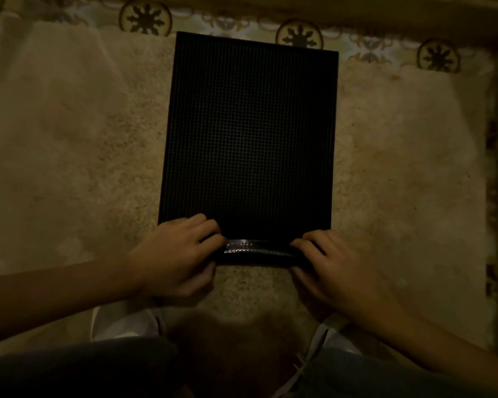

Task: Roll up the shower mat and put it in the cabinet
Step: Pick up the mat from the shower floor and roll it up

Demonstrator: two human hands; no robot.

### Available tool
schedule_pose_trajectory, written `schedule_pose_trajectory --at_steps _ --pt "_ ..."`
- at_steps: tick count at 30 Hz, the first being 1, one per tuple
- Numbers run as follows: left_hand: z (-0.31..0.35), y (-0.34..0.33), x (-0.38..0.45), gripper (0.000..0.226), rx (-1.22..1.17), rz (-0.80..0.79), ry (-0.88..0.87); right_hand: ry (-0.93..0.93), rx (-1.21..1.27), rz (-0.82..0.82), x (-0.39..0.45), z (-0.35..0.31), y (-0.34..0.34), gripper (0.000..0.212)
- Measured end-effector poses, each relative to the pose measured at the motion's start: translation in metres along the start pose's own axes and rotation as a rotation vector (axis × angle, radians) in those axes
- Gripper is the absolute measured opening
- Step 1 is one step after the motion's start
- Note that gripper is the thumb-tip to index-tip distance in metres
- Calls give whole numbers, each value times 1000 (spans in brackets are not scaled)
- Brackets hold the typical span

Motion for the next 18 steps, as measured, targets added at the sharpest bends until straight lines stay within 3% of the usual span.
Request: schedule_pose_trajectory --at_steps 3,6,12,18 --pt "3 0 -2 44 86 -16 14 -25 37 20 0 1 1 39" --pt "1 3 3 37 119 -10 2 -40 56 29 -2 1 1 40" --pt "-15 16 12 42 -80 -21 9 20 13 53 9 12 9 41" --pt "-33 25 21 43 -137 -68 -31 16 157 -7 25 30 21 37"
Point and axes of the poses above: each hand's wrist, its own x-axis towards the middle knuckle, its own y-axis out of the back of the hand, z = x × y, the point moved 1 cm from there along x, towards the middle knuckle, and after that the axes turned 5 degrees about z, right-handed, at the moved point
